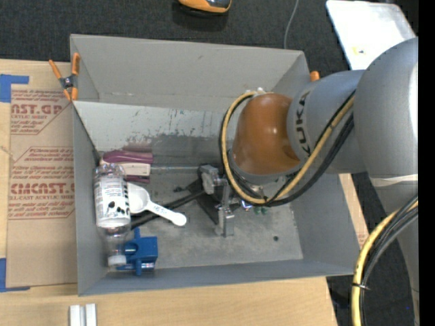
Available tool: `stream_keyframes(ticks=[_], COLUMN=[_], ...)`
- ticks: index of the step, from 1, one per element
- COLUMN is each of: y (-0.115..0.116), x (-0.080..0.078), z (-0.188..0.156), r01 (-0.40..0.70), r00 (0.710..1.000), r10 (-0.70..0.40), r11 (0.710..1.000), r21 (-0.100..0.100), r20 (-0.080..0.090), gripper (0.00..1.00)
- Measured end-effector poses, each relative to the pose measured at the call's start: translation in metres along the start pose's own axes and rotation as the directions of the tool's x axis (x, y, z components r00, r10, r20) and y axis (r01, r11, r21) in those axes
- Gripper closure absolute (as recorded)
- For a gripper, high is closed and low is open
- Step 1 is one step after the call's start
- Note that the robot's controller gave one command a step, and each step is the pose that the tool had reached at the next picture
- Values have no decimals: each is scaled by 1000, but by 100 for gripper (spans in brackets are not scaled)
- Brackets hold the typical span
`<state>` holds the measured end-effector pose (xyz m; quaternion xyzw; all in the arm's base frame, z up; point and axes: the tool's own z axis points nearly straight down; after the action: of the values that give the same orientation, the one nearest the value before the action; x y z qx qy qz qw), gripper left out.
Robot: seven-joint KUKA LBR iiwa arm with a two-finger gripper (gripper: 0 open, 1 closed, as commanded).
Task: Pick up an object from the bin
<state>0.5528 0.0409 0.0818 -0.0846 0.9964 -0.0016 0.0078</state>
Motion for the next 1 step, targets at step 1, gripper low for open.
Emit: stream_keyframes(ticks=[1], y=[16], x=[-37], z=[-1], r01=[158], r00=[987], r10=[-158], r11=[987], r21=[-2], r20=[-9], gripper=[100])
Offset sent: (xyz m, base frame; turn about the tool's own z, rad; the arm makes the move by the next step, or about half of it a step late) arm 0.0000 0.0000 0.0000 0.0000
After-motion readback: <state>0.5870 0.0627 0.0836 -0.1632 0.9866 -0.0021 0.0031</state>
